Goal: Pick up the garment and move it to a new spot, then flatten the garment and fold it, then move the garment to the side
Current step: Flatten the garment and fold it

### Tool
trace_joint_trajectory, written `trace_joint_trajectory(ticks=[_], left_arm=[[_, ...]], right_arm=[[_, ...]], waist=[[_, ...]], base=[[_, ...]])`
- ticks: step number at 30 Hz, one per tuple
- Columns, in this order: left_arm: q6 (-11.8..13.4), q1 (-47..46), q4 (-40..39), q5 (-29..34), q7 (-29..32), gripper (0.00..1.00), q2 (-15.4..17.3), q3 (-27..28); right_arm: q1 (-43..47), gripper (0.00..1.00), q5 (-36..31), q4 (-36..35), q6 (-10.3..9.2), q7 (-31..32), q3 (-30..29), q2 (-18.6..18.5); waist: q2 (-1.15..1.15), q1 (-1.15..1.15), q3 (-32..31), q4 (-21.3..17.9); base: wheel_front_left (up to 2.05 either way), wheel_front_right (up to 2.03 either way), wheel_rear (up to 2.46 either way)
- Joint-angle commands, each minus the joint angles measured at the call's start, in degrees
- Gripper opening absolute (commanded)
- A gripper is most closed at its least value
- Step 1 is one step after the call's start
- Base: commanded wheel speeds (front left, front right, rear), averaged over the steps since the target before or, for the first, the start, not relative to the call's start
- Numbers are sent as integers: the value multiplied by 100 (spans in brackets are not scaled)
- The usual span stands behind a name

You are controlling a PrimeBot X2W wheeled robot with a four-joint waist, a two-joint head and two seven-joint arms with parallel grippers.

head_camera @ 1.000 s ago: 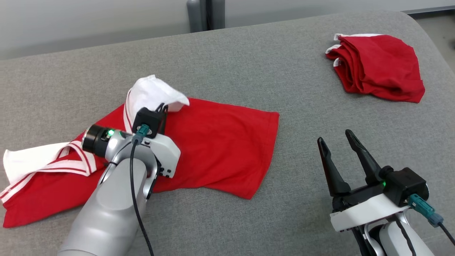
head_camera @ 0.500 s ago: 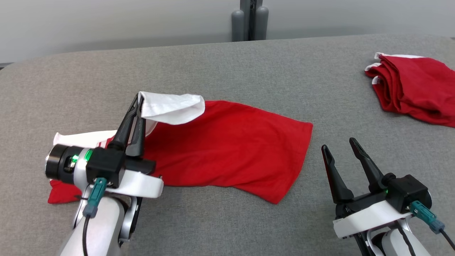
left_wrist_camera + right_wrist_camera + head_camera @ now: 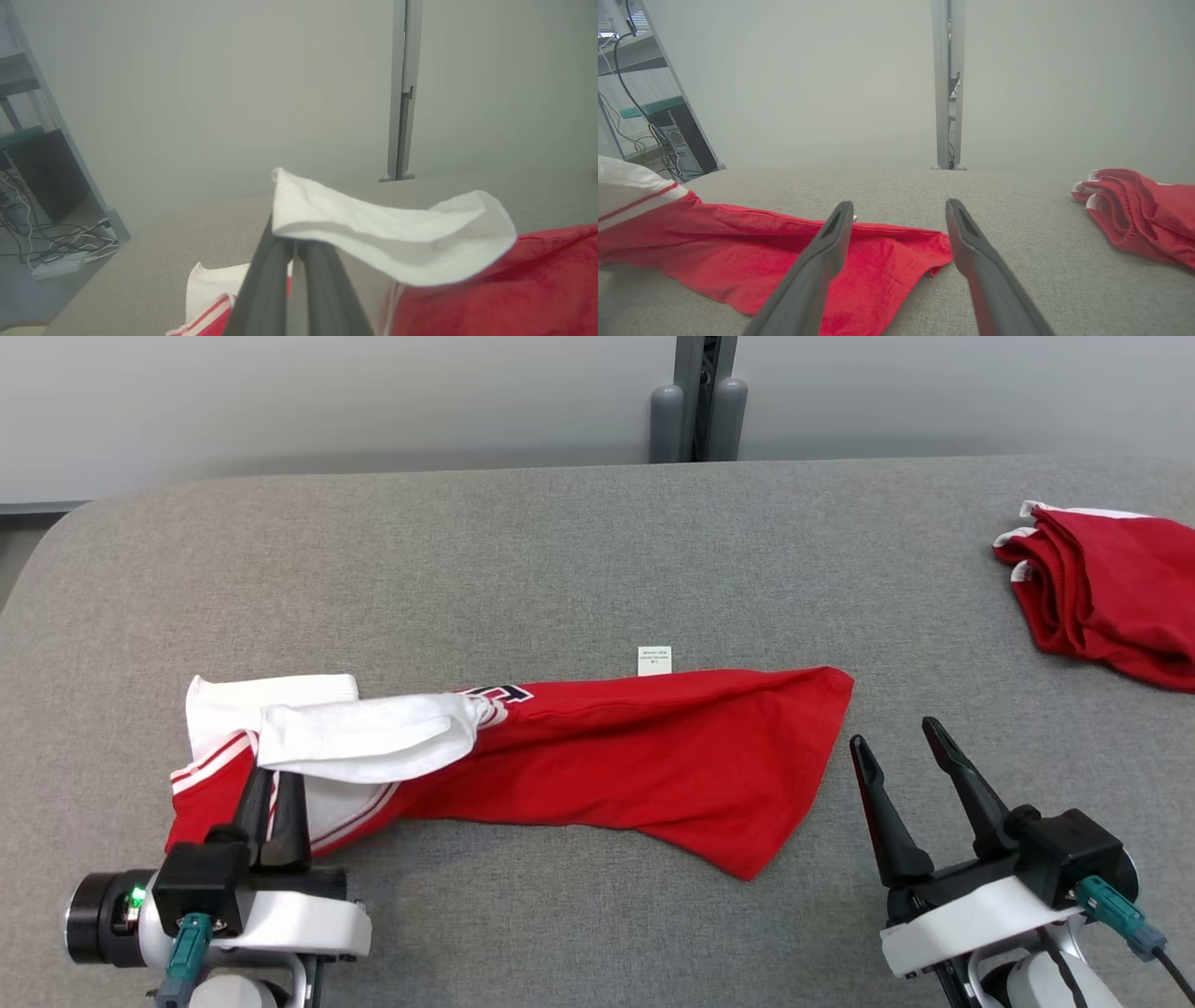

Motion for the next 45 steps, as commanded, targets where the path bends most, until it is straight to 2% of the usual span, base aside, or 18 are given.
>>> trace_joint_trajectory(ticks=[1, 5, 10, 18, 22, 25, 30, 35, 40, 41, 42, 44, 45], left_arm=[[-48, 51, 200, -98, -21, 0, -8, 45], [-213, 21, 804, -280, -11, 0, -53, 22], [-252, -130, 1362, -365, -16, 0, -133, 50], [170, -367, 1758, -193, -20, 0, -84, 380], [154, -448, 1754, -174, -21, 0, -63, 490], [-56, -644, 1681, -151, -21, 0, -80, 479], [-487, -1077, 1948, -62, -21, 0, -265, 137], [-924, -1481, 2465, -18, -21, 0, -463, -172], [-1243, -1715, 3271, 15, -9, 2, -553, -414], [-1262, -1748, 3474, -12, 44, 9, -566, -427], [-1293, -1811, 3812, -21, 114, 31, -579, -471], [-1262, -1892, 4040, -43, 100, 54, -595, -465], [-1246, -1909, 4111, -57, 83, 100, -608, -457]], right_arm=[[-13, 100, -7, -1, 1, -5, -7, -43], [-66, 100, -3, 16, 1, -5, 8, -52], [-45, 100, 2, 106, 0, -5, -3, -55], [-108, 100, 5, 175, 1, -4, 14, -39], [-104, 100, 0, 161, 1, -4, 12, -35], [-109, 100, -11, 168, 0, -4, 18, -39], [-180, 100, -3, 192, 1, -4, 79, -16], [-247, 100, 13, 181, 0, -4, 126, 7], [-242, 100, 30, 173, 1, -4, 126, 24], [-233, 100, 29, 180, 0, -4, 128, 30], [-210, 100, 27, 191, 0, -4, 124, 42], [-192, 100, 23, 202, 1, -4, 126, 52], [-183, 100, 23, 206, 0, -4, 116, 55]], waist=[[0, 0, 15, -7], [0, 0, 45, -39], [0, 0, 74, -79], [0, 0, 101, -154], [0, 0, 136, -172], [0, 0, 178, -181], [0, 0, 220, -232], [0, 0, 269, -358], [0, 0, 292, -467], [0, 0, 287, -482], [0, 0, 273, -503], [0, 0, 249, -512], [0, 0, 233, -508]], base=[[0, 0, 0], [0, 0, 0], [0, 0, 0], [0, 0, 0], [0, 0, 0], [0, 0, 0], [0, 0, 0], [0, 0, 0], [0, 0, 0], [0, 0, 0], [0, 0, 0], [0, 0, 0], [0, 0, 0]])
